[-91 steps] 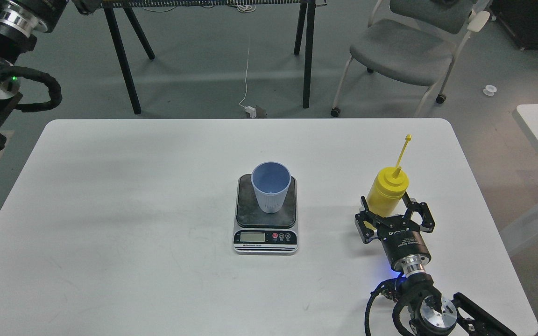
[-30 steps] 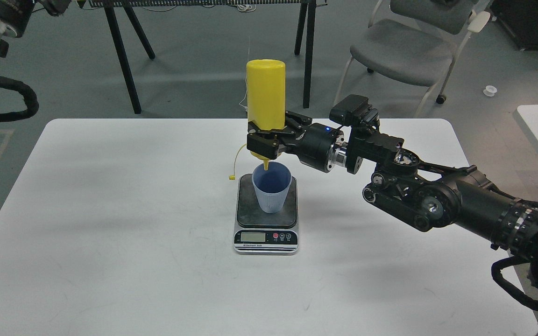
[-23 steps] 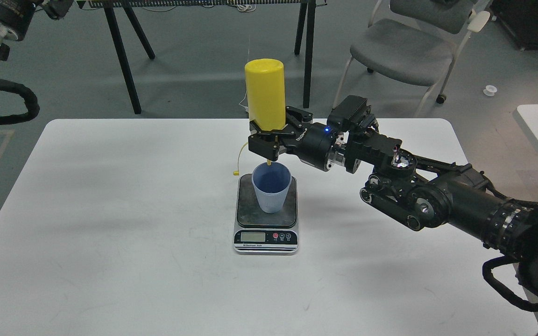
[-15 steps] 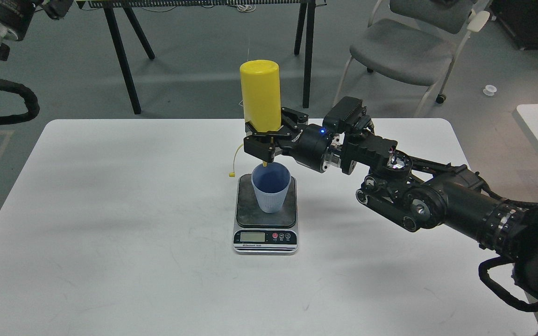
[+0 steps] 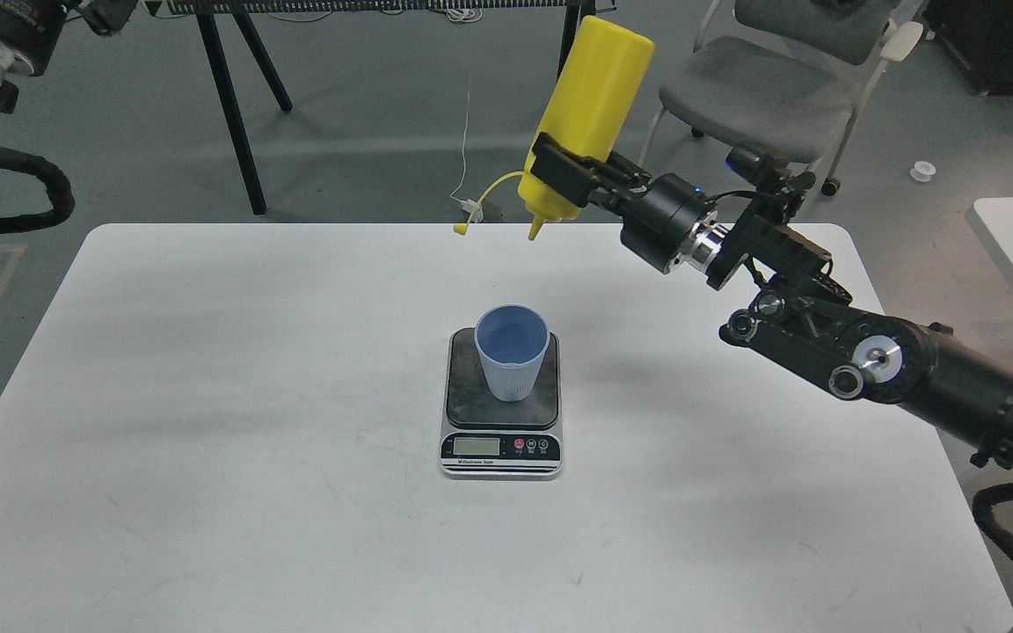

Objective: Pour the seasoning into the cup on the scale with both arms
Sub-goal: 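Turn the bottle upright and carry it back beside the scale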

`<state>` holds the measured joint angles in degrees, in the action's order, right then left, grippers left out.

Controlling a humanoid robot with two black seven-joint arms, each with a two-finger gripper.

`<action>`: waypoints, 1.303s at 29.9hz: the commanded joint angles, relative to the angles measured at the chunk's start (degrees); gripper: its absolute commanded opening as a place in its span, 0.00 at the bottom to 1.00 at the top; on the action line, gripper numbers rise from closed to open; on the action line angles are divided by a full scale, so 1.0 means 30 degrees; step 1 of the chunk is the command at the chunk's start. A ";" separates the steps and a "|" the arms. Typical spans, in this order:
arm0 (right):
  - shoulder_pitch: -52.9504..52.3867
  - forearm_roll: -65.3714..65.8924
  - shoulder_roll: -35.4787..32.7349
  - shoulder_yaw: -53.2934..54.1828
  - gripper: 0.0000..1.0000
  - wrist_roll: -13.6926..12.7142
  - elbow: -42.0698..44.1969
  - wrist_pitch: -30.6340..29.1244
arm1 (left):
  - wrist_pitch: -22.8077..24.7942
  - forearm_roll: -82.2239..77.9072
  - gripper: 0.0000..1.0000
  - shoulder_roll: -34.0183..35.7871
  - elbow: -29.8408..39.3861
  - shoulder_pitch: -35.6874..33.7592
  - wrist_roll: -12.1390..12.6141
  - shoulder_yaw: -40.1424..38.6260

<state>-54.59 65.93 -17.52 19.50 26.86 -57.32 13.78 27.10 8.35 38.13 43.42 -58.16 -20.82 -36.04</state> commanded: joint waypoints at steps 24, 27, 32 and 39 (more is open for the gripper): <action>1.0221 -2.6601 -0.2279 0.8057 0.36 -0.0222 -0.6088 -0.8134 | -0.0099 0.0001 0.99 -0.0140 0.0028 0.0313 0.0172 0.0059; 1.1921 -2.7221 -0.1223 0.9289 0.37 -0.0398 -0.6029 -1.0007 | -0.0128 -0.0028 0.99 -0.0257 0.0028 0.0313 0.0172 0.0205; 1.3768 -2.7310 0.0242 0.9556 0.37 -0.0515 -0.5708 -1.3927 | -0.0099 -0.0029 0.99 0.0035 0.0202 0.0342 0.0172 0.0294; 1.5265 -2.8394 0.1211 1.0259 0.37 -0.0515 -0.4333 -1.3927 | -0.0099 -0.0087 0.99 0.0563 0.0408 0.0313 0.0201 0.0352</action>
<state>-10.19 -18.16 -14.44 49.81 25.31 -72.53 -27.94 26.89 8.13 39.51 44.26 -57.15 -20.22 -35.00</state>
